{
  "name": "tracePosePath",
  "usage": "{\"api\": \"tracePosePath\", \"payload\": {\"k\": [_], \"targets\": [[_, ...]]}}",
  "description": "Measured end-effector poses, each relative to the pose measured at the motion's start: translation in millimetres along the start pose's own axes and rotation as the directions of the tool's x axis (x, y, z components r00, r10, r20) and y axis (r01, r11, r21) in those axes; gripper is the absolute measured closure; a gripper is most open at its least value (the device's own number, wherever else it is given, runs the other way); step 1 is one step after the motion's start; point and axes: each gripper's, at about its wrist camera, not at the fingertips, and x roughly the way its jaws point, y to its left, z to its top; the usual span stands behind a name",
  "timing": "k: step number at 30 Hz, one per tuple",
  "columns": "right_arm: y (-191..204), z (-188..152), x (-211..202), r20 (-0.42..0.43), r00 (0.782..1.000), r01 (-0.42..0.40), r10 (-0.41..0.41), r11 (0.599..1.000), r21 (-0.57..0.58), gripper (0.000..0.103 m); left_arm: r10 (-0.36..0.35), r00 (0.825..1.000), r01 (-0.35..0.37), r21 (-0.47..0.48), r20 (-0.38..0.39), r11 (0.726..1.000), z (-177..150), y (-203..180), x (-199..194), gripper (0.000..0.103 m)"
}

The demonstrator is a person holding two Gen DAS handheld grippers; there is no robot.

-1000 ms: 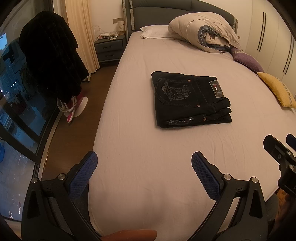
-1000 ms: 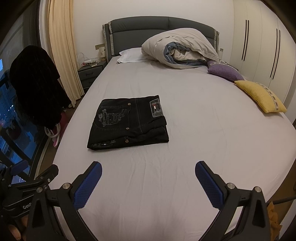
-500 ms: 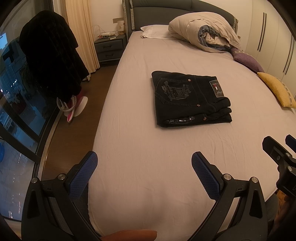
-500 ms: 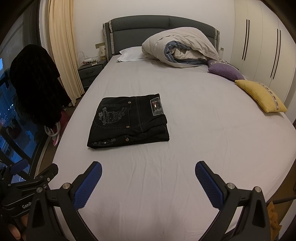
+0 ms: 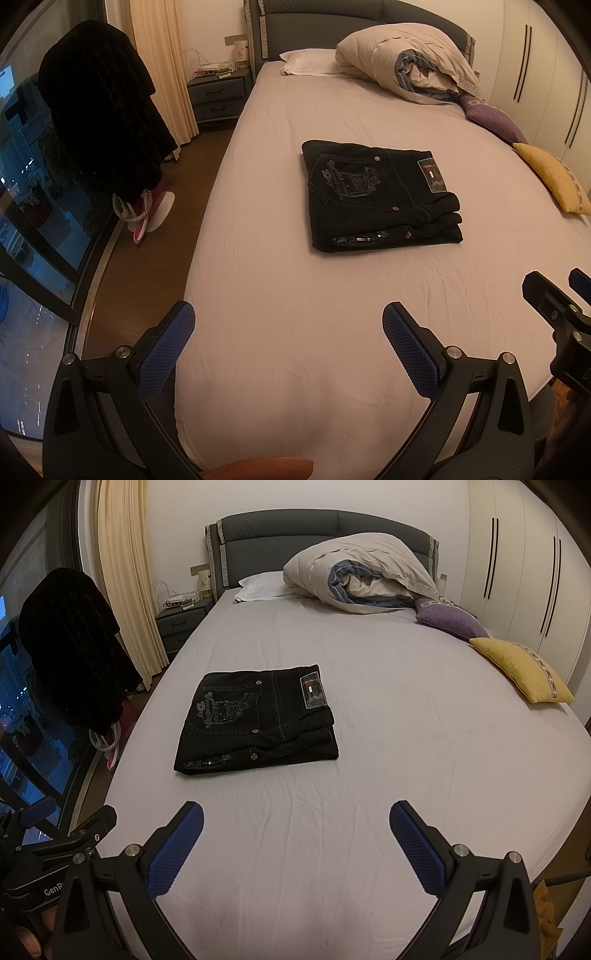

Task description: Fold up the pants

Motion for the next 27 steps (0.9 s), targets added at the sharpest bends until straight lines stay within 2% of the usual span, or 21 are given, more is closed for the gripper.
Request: {"api": "tracePosePath", "payload": {"k": [27], "targets": [[-2.3, 0.3, 1.0, -0.004, 1.0, -0.002, 0.002, 1.0, -0.003, 0.0, -0.001, 1.0, 0.001, 0.0, -0.002, 1.0, -1.4, -0.4, -0.1, 0.0]]}}
